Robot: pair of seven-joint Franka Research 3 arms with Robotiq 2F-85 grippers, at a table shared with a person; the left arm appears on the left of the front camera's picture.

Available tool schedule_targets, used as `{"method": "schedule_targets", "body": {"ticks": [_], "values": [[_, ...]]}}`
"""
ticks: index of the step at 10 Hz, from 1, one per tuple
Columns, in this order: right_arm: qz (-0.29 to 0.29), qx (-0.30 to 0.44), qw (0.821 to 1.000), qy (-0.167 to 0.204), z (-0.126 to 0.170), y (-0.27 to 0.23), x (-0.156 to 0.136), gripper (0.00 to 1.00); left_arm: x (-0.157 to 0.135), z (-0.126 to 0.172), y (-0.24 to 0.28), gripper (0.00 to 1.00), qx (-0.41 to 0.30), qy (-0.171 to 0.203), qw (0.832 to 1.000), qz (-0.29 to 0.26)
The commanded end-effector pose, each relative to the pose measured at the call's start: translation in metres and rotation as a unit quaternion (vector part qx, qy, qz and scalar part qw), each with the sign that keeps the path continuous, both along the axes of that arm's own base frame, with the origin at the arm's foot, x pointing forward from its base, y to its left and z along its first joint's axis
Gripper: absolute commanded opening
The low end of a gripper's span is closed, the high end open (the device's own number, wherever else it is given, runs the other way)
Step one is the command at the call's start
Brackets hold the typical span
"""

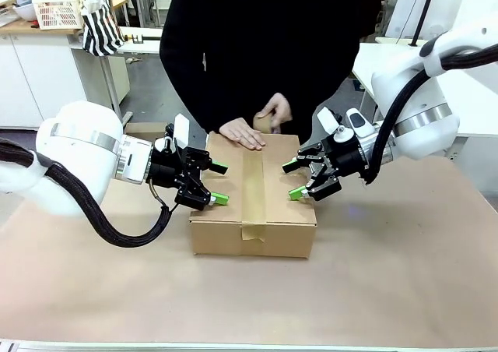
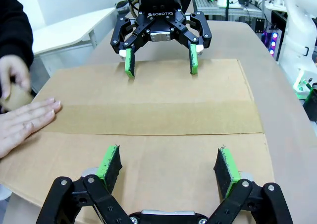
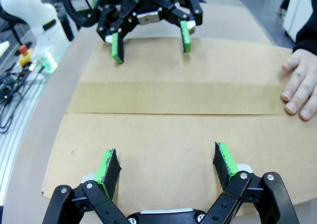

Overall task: Pack the gift set into the box.
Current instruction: Press and hold the closed box until the human finishes sealing it.

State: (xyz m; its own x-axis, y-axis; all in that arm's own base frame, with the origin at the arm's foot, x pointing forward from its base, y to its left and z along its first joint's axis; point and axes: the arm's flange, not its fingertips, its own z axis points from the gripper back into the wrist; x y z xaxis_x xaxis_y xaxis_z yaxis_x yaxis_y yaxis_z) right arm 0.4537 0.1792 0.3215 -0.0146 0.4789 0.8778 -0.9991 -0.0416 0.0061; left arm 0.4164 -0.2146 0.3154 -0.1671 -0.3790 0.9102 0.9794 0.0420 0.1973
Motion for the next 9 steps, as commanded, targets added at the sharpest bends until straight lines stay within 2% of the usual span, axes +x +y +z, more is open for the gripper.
{"method": "schedule_targets", "body": {"ticks": [1,9], "values": [[0.000,0.000,1.000,0.000,0.0002,0.0002,-0.0001,1.00,-0.0017,-0.0018,0.0016,1.00,0.005,-0.005,1.000,0.000],[0.000,0.000,1.000,0.000,0.0002,0.0002,-0.0001,1.00,-0.0017,-0.0018,0.0016,1.00,0.005,-0.005,1.000,0.000]]}}
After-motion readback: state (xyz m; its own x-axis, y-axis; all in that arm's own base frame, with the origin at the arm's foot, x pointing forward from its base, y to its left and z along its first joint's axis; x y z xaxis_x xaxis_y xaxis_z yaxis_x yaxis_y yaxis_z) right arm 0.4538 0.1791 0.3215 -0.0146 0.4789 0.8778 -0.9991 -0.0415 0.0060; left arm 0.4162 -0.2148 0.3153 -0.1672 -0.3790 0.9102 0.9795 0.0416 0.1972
